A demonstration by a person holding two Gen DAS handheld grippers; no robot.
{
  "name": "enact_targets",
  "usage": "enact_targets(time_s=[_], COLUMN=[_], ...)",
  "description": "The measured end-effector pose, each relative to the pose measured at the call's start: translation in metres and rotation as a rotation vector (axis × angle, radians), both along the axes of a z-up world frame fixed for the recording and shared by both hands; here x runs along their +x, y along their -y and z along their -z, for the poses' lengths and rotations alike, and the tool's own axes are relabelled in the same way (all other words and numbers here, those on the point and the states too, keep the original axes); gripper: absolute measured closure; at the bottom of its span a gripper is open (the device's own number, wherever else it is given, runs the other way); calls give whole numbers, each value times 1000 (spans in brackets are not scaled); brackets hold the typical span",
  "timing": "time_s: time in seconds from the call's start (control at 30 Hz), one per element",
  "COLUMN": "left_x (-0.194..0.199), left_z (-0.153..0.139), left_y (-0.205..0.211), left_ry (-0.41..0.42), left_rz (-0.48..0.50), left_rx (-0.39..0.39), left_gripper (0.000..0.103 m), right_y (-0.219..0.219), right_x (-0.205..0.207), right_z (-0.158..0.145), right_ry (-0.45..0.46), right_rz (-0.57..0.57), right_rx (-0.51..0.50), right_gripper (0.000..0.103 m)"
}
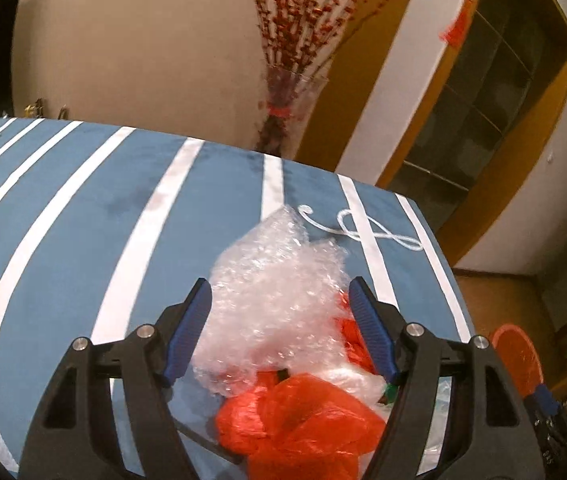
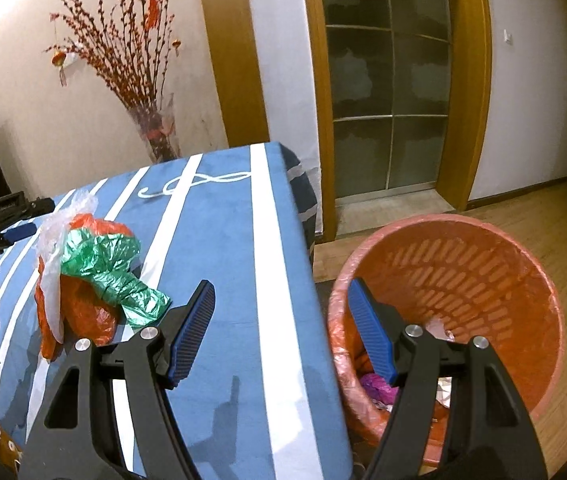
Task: Collect trash
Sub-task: 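Grasp the clear bubble wrap with the left tool while the right tool grasps the red bag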
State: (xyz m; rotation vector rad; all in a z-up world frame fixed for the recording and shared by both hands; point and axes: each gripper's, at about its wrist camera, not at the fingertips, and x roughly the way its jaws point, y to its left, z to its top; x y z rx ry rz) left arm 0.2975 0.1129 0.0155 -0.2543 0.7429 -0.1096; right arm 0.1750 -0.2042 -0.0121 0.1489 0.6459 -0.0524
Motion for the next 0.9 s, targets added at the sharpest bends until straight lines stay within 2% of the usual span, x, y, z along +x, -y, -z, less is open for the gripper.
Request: enact_targets(time_s=[0.1, 0.23, 0.43, 0.6, 0.9], left_x=[0, 3, 6, 0, -23], left_z=[7, 20, 22, 14, -3], left_y=[11, 17, 12, -6, -54], left_ry=[-9, -42, -46, -1, 44], left_rz=[11, 24, 23, 0, -88], left_rx=[66, 100, 97, 71, 56], left_gripper=[35, 48, 85, 91, 92], right_y=[-3, -8, -15, -21, -52], right_x=[4, 7, 6, 5, -3], right_z=[4, 7, 7, 3, -15], right_ry=[-17, -32, -38, -31, 15], right_rz=[-8, -17, -28, -42, -116], right_rx=[-3, -3, -7, -7, 23], right_gripper=[35, 35, 35, 35, 35])
